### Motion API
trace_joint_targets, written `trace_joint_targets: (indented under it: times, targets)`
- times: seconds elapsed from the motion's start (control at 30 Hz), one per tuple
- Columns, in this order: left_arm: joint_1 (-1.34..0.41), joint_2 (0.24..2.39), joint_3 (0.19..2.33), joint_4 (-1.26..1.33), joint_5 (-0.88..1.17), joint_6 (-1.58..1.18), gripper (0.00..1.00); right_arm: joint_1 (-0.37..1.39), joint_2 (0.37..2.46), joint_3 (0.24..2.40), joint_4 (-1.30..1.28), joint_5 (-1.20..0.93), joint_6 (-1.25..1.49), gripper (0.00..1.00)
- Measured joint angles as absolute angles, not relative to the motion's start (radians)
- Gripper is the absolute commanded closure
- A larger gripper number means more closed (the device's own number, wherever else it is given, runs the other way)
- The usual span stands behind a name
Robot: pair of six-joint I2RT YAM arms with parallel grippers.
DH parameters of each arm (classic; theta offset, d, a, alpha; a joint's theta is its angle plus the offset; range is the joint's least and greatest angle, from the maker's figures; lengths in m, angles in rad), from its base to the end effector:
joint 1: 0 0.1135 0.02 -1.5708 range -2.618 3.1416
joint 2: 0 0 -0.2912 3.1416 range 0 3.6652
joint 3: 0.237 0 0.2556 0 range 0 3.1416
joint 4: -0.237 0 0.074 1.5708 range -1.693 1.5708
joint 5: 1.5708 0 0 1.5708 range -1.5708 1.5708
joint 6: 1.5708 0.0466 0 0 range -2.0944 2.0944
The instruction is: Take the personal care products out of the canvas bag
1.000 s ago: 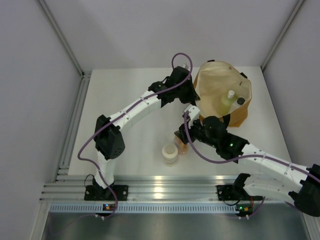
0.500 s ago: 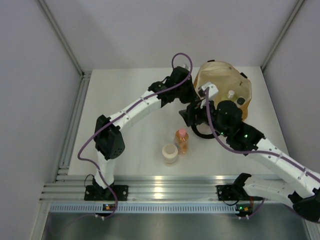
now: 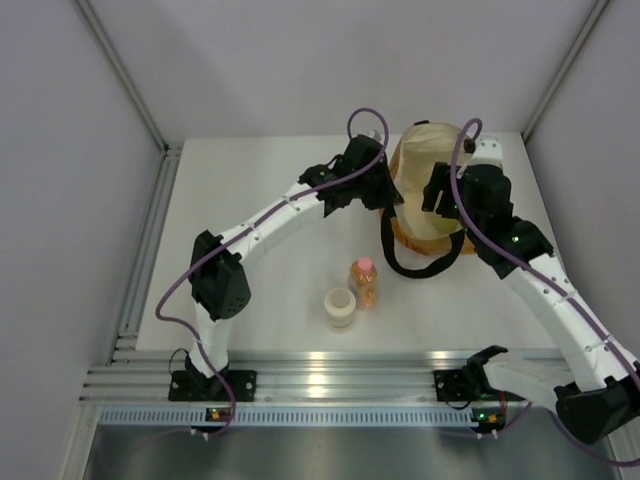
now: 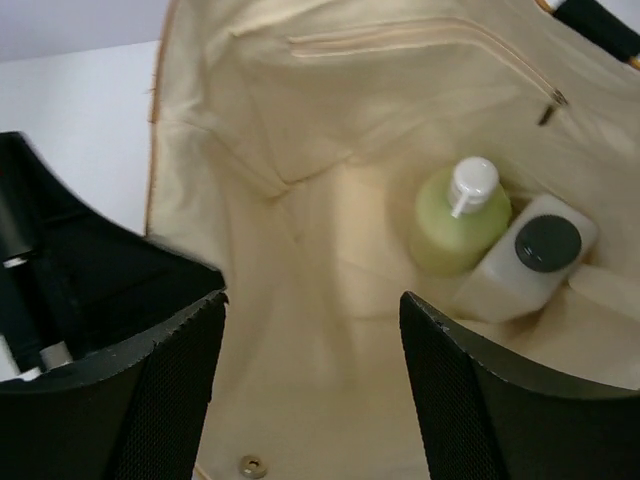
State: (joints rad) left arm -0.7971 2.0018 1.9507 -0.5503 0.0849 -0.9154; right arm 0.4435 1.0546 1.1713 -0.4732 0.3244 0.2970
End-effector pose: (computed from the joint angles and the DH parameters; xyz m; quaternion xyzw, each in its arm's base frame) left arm 0.3411 -0.3548 0.3572 -0.0325 0.8836 -0.3763 0.2767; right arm 0.2112 0.0839 0.4140 0.0326 0.8151 0.0801 0.5729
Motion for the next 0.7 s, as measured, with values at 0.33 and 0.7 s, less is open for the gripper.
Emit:
trace_joint_targets:
  times: [0.33,0.7]
  targets:
    - [-0.840,2.001,1.948,-0.549,0.057,-0.915,1.00,0.358,1.042,1.024,-0.538,0.415,0.372,0.32]
    - [-0.841,1.992,1.911,-0.547,0.056,-0.918,1.00,0.280,1.102,0.997,-0.543,0.400,0.381,0.34]
